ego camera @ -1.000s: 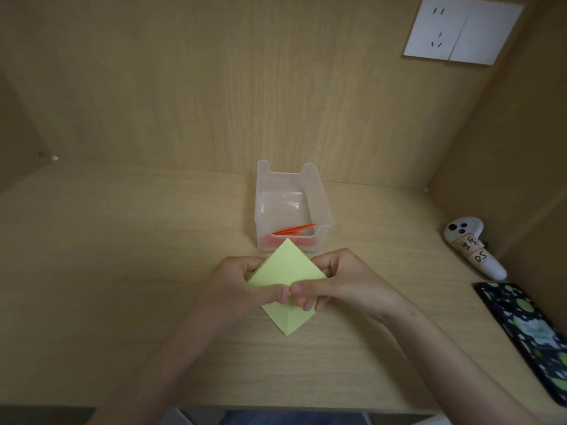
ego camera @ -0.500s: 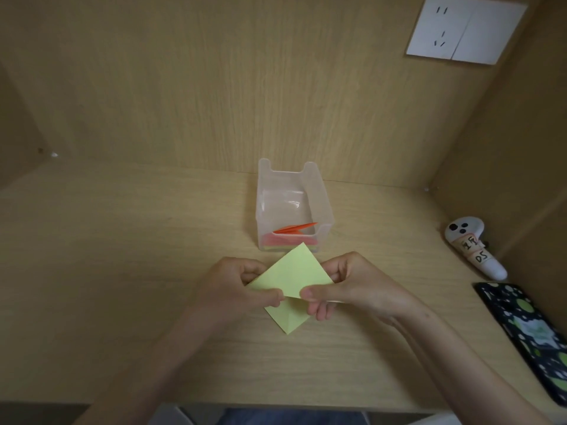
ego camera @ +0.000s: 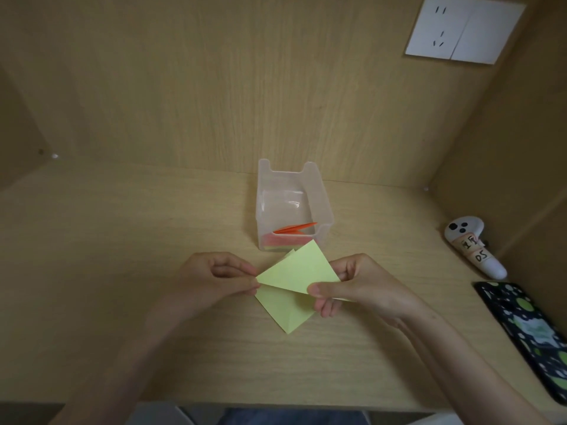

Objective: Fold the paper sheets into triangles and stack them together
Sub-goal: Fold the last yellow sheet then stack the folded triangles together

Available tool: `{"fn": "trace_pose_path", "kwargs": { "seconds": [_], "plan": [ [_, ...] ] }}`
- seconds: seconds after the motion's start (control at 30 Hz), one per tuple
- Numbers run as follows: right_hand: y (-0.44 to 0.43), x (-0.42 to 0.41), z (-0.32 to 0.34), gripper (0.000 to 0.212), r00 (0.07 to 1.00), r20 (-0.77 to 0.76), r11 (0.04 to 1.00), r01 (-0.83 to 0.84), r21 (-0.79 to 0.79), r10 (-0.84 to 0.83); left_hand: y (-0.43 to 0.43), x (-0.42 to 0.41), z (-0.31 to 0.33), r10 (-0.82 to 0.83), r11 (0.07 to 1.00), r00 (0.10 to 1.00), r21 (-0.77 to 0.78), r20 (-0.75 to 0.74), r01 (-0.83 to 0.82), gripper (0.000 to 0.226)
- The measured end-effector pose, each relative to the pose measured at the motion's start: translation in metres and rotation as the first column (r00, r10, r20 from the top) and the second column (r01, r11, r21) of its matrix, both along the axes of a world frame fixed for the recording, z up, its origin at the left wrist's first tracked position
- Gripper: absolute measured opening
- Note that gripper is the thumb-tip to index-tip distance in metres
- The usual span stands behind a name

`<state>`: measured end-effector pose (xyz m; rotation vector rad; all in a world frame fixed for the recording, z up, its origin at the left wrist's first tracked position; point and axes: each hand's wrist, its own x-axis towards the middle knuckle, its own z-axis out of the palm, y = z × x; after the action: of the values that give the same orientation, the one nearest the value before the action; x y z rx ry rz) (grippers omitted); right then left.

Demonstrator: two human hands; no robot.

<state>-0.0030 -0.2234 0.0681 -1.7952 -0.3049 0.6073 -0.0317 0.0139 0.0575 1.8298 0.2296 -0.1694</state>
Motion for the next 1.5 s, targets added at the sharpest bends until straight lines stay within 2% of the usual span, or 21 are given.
{"fn": "trace_pose_path", "kwargs": {
  "seconds": [0.13, 0.2, 0.3, 0.37, 0.43, 0.53, 0.63, 0.73, 0.8, 0.87, 0.9, 0.93, 1.0, 1.07, 1.13, 1.23, 1.33, 1.43, 1.5],
  "plan": [
    [0.002, 0.0, -0.001, 0.006, 1.0, 0.006, 1.0, 0.015, 0.009, -0.015, 0.002, 0.0, 0.001, -0.013, 1.0, 1.0, 0.015, 0.007, 0.013, 0.011],
    [0.0, 0.0, -0.002, 0.006, 0.999, 0.008, 0.999, 0.044, 0.014, -0.044, 0.009, 0.001, -0.002, 0.062, 0.998, 0.997, 0.03, 0.038, -0.064, 0.012],
    [-0.007, 0.0, -0.003, 0.006, 0.982, -0.019, 0.98, 0.189, 0.068, -0.188, 0.02, 0.002, -0.003, 0.171, 0.985, 0.983, 0.016, 0.071, -0.172, 0.019],
    [-0.006, -0.002, -0.007, 0.008, 0.956, -0.088, 0.946, 0.289, 0.145, -0.279, 0.015, -0.001, -0.002, 0.135, 0.99, 0.989, -0.042, 0.057, -0.132, 0.014],
    [0.004, -0.006, -0.01, 0.01, 0.936, -0.162, 0.911, 0.345, 0.225, -0.314, -0.001, -0.005, 0.0, 0.065, 0.983, 0.997, -0.173, 0.028, -0.059, 0.016],
    [0.022, -0.013, -0.01, 0.008, 0.935, -0.192, 0.884, 0.346, 0.315, -0.298, -0.028, -0.007, 0.002, -0.012, 0.933, 1.0, -0.359, 0.007, 0.014, 0.033],
    [0.032, -0.019, -0.009, 0.015, 0.952, -0.144, 0.889, 0.304, 0.342, -0.27, -0.041, -0.007, 0.002, 0.077, 0.928, 0.996, -0.368, 0.045, -0.055, 0.014],
    [0.035, -0.022, -0.011, 0.024, 0.962, -0.13, 0.904, 0.271, 0.33, -0.241, -0.044, -0.007, 0.002, 0.16, 0.924, 0.985, -0.361, 0.068, -0.125, 0.009],
    [0.031, -0.021, -0.014, 0.026, 0.963, -0.069, 0.919, 0.27, 0.286, -0.261, -0.044, -0.007, 0.003, 0.167, 0.914, 0.985, -0.383, 0.052, -0.135, 0.006],
    [0.022, -0.018, -0.013, 0.009, 0.928, 0.082, 0.897, 0.324, 0.301, -0.362, -0.04, -0.007, 0.004, 0.16, 0.909, 0.986, -0.396, 0.039, -0.132, 0.005],
    [0.016, -0.017, -0.01, 0.017, 0.903, 0.19, 0.893, 0.313, 0.322, -0.385, -0.038, -0.006, 0.005, 0.146, 0.914, 0.989, -0.387, 0.036, -0.121, 0.005],
    [0.008, -0.015, -0.006, 0.034, 0.879, 0.322, 0.912, 0.245, 0.328, -0.352, -0.035, -0.006, 0.006, 0.128, 0.921, 0.991, -0.374, 0.029, -0.108, 0.007],
    [-0.002, -0.013, 0.002, 0.06, 0.79, 0.596, 0.986, 0.065, 0.15, -0.143, -0.032, -0.005, 0.008, 0.103, 0.928, 0.995, -0.362, 0.016, -0.09, 0.01],
    [-0.006, -0.006, 0.005, 0.058, 0.728, 0.685, 0.998, 0.001, -0.058, 0.039, -0.031, -0.005, 0.011, 0.069, 0.934, 0.998, -0.351, 0.007, -0.062, 0.012],
    [-0.004, -0.001, 0.006, 0.041, 0.715, 0.688, 0.989, -0.04, -0.143, 0.128, -0.033, -0.006, 0.013, 0.019, 0.944, 1.0, -0.328, 0.005, -0.016, 0.013],
    [0.004, -0.001, 0.007, 0.023, 0.73, 0.663, 0.984, -0.083, -0.159, 0.168, -0.035, -0.009, 0.012, -0.017, 0.943, 1.0, -0.333, 0.002, 0.016, 0.013],
    [0.01, 0.0, 0.004, 0.016, 0.78, 0.619, 0.996, -0.06, -0.068, 0.089, -0.036, -0.011, 0.012, -0.028, 0.934, 1.0, -0.356, 0.003, 0.028, 0.016],
    [0.013, -0.001, 0.001, 0.016, 0.888, 0.46, 0.997, -0.027, 0.076, -0.011, -0.037, -0.014, 0.015, -0.032, 0.918, 0.999, -0.396, 0.009, 0.033, 0.01],
    [0.016, -0.003, -0.001, 0.019, 0.919, 0.389, 0.994, 0.019, 0.109, -0.06, -0.037, -0.015, 0.016, -0.03, 0.917, 0.999, -0.396, 0.027, 0.038, 0.007]
  ]
}}
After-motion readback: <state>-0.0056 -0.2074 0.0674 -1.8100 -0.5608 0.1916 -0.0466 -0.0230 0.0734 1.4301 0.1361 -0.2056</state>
